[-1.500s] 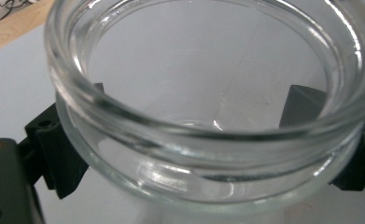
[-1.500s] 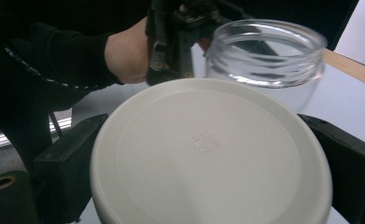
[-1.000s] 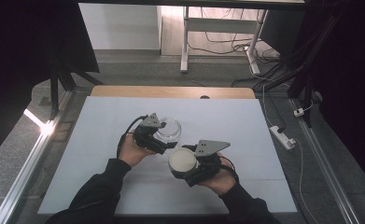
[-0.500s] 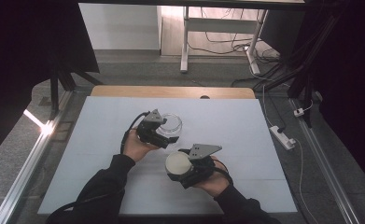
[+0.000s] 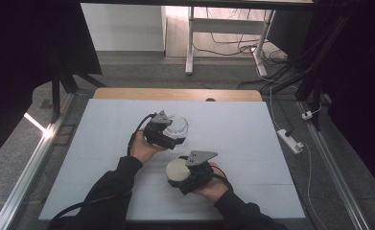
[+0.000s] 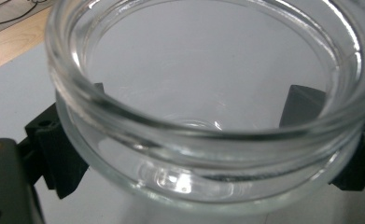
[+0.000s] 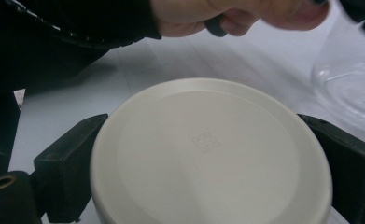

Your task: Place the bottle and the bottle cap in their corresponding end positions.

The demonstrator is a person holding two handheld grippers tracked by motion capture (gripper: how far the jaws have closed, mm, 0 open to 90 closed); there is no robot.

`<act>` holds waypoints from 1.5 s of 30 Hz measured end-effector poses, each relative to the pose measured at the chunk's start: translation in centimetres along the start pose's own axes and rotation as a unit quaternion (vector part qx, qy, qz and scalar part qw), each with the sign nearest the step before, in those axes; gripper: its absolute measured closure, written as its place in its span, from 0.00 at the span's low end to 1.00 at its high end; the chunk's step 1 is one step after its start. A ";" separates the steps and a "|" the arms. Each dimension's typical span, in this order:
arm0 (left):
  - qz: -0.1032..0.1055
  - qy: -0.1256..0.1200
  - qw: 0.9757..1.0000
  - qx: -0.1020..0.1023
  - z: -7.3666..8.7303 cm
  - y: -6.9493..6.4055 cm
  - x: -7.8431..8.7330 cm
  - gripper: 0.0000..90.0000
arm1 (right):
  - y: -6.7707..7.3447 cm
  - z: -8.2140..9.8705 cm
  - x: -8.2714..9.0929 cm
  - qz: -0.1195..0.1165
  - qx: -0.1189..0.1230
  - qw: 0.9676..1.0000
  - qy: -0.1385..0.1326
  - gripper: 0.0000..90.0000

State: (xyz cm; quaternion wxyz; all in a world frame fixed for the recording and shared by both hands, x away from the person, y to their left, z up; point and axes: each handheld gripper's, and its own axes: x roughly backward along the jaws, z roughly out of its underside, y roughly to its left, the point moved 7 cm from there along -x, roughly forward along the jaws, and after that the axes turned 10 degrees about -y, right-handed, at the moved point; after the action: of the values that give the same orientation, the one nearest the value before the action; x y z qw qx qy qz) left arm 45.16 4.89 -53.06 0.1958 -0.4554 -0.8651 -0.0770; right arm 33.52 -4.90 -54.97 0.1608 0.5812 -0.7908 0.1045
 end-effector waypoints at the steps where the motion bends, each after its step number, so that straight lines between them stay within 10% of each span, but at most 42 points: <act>1: 0.000 -0.001 1.000 0.000 0.0 0.1 -0.1 0.08 | 0.0 0.1 -0.2 0.000 0.001 1.000 0.002 0.08; 45: -0.012 0.019 1.000 -0.007 2.1 1.4 -2.3 0.08 | -1.0 3.2 -3.0 0.018 0.000 0.993 0.113 0.07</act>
State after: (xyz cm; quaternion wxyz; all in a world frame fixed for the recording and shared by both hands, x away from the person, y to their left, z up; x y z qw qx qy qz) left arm 46.90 4.53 -55.96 0.2079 -0.4448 -0.8660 -0.0945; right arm 34.90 -3.71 -59.10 0.2470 0.5516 -0.7779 0.1719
